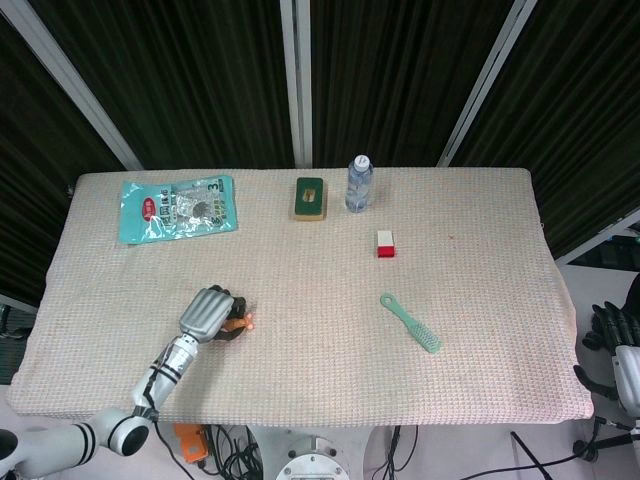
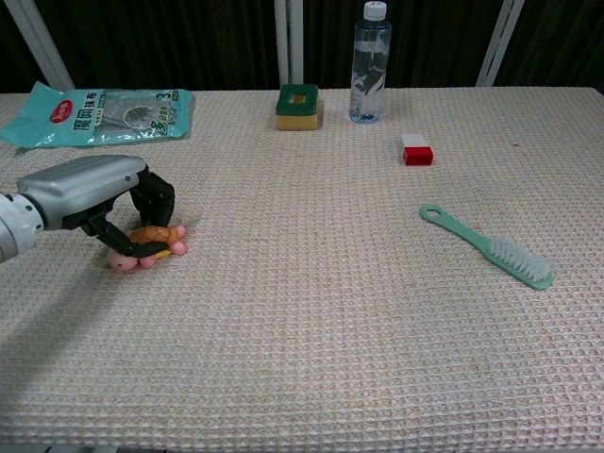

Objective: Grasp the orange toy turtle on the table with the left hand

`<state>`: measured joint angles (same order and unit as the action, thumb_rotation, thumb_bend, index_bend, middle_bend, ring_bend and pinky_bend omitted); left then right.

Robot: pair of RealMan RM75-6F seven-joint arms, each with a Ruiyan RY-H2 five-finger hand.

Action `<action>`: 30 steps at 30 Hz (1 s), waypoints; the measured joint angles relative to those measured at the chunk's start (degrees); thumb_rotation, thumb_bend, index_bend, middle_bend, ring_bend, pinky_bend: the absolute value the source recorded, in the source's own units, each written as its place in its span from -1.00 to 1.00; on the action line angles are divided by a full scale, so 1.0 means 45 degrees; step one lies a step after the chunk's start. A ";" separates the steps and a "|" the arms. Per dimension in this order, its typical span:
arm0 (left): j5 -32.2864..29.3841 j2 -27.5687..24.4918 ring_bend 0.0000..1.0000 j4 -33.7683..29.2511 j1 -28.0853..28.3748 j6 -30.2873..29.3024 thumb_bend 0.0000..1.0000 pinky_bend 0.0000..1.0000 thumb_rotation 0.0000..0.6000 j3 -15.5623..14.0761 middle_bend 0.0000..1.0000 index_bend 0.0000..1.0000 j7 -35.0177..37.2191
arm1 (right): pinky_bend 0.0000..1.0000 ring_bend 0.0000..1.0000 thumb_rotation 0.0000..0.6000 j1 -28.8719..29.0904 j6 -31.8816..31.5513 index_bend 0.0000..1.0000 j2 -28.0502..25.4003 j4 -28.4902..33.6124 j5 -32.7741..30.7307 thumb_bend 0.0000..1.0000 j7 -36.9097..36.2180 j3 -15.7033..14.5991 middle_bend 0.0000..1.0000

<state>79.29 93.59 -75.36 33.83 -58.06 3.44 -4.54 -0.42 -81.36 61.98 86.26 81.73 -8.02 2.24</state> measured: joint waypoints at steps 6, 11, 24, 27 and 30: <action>0.0229 -0.0477 -0.92 -0.0484 -0.0016 -0.0146 -0.59 -0.61 1.00 -0.0059 -0.63 -0.70 0.0262 | -1.00 -1.00 1.00 0.0010 -0.0007 -1.00 -0.0008 0.0087 0.0051 -0.66 0.0082 -0.0023 -1.00; 0.0114 -0.0604 -0.84 -0.0626 0.0002 0.0150 -0.59 -0.52 1.00 -0.0131 -0.50 -0.58 0.0271 | -1.00 -1.00 1.00 0.0018 0.0016 -1.00 -0.0018 0.0122 0.0029 -0.66 0.0127 -0.0022 -1.00; -0.0059 0.0032 -0.15 0.0272 0.0047 0.0194 -0.34 -0.09 1.00 0.0034 0.37 0.45 0.0423 | -1.00 -1.00 1.00 0.0041 0.0147 -1.00 -0.0006 0.0050 -0.0030 -0.66 0.0080 -0.0052 -1.00; -0.0173 0.0286 0.02 0.0740 0.0073 0.0395 -0.28 0.02 1.00 0.0031 0.53 0.60 0.0584 | -1.00 -1.00 1.00 0.0032 0.0149 -1.00 -0.0025 0.0027 -0.0036 -0.66 0.0054 -0.0059 -1.00; -0.0037 0.0491 0.12 0.1040 0.0057 0.0221 -0.26 0.10 1.00 0.0018 0.61 0.66 0.0754 | -1.00 -1.00 1.00 0.0023 0.0135 -1.00 -0.0026 -0.0002 -0.0060 -0.66 0.0031 -0.0044 -1.00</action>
<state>79.13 95.80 -70.68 34.09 -57.06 3.52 -1.15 -0.32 -80.76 61.87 86.25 81.46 -7.88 2.04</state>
